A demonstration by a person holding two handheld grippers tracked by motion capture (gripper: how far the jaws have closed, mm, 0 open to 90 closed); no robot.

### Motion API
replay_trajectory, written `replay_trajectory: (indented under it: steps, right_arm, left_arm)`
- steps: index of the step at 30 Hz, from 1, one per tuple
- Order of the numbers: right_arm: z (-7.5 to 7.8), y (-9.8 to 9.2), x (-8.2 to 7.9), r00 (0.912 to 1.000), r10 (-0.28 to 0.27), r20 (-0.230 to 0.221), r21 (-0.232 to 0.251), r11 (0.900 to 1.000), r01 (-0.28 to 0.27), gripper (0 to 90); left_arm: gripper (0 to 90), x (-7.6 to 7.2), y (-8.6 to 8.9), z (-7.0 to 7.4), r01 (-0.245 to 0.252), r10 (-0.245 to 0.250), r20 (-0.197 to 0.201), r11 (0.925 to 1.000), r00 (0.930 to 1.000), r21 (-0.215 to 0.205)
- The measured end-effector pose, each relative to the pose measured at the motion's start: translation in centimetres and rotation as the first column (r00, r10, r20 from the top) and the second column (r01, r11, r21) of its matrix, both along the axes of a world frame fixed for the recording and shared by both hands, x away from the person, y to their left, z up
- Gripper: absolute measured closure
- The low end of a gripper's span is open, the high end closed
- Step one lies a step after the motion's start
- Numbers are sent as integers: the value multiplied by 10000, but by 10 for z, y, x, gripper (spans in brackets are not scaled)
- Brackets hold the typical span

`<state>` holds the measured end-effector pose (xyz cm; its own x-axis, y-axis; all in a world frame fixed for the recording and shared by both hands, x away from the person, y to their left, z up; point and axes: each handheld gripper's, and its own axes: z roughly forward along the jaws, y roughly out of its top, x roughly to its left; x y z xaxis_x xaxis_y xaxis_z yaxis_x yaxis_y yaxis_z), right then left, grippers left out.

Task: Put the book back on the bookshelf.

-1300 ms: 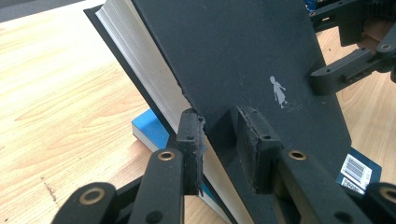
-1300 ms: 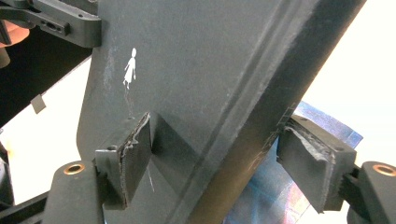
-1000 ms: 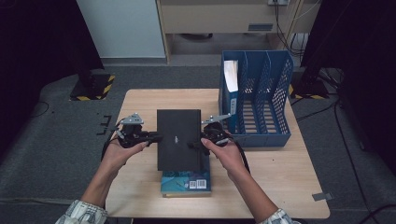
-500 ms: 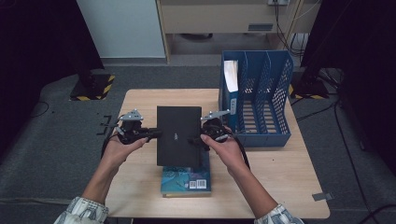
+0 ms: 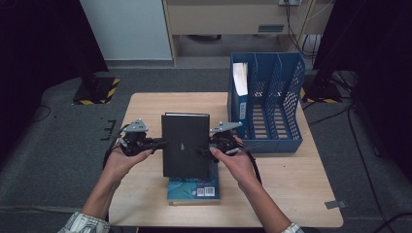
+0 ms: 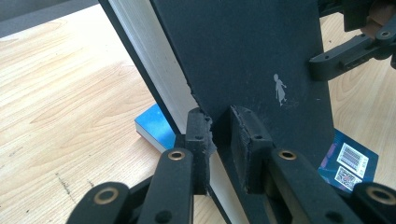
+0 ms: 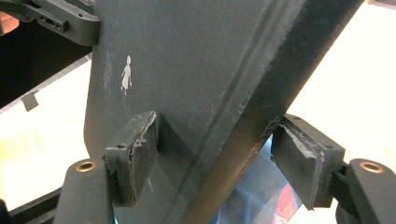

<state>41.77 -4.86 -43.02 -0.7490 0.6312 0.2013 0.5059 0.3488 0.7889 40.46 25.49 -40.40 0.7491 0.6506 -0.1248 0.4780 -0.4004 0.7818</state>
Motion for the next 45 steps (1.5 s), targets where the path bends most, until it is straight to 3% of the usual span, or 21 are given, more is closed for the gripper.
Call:
replay_trajectory:
  steps: [9,19,24,29,34,41,45]
  right_arm:
    - [2,2,13,9999,-31,-115,-23,10000,30,319]
    - [17,8,48,9971,-564,507,-333,9978,581,329]
    - [21,10,60,9952,-730,655,-473,9960,762,332]
    - [22,11,55,9931,-739,915,-562,9953,792,333]
    - [25,13,43,9896,-536,1333,-855,9942,654,339]
    - [25,8,16,9792,-181,2021,-547,9981,297,356]
    - [27,4,7,9785,152,2059,-484,9988,-54,338]
  left_arm:
    - [779,11,0,2,-88,89,51,9999,9999,-119]
    - [803,46,-4,8,-388,393,442,9992,9982,-126]
    - [802,55,-8,12,-547,532,679,9983,9963,211]
    - [801,49,-9,13,-541,515,808,9981,9954,302]
    - [799,33,-6,11,-615,588,948,9978,9938,263]
    - [787,6,0,2,-594,592,1052,9982,9927,-16]
    - [777,-3,0,0,-507,512,1072,9987,9929,-75]
